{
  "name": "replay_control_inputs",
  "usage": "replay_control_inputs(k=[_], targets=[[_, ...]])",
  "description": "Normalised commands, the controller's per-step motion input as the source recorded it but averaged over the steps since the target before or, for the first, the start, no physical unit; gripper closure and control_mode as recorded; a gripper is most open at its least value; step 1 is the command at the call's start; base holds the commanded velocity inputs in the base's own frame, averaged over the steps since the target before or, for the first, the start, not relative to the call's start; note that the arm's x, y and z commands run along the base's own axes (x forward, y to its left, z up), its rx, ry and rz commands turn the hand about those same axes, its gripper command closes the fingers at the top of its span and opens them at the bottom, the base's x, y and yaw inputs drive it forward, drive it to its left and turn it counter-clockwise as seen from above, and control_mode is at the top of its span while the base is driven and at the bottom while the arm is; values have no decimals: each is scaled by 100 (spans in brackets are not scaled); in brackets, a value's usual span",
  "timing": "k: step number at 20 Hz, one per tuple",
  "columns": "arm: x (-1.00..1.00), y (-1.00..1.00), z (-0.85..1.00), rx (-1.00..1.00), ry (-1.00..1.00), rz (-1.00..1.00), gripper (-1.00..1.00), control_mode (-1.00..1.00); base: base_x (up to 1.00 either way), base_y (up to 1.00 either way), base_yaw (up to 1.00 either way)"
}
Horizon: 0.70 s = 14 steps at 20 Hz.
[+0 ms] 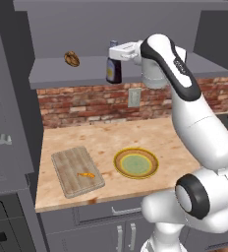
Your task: Pick the shrimp from the plate and place it on the cutting board. Then pick the condiment bottle from the cabinet and place it next to the cutting board.
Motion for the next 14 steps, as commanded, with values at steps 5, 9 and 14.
replay_control_inputs(k=[5,9,14], targets=[[-41,-3,3,0,3,0,100,-100,0,0,0],[-39,-3,2,0,5,0,100,-100,0,0,0],[-38,-4,0,0,5,0,100,-100,0,0,0]])
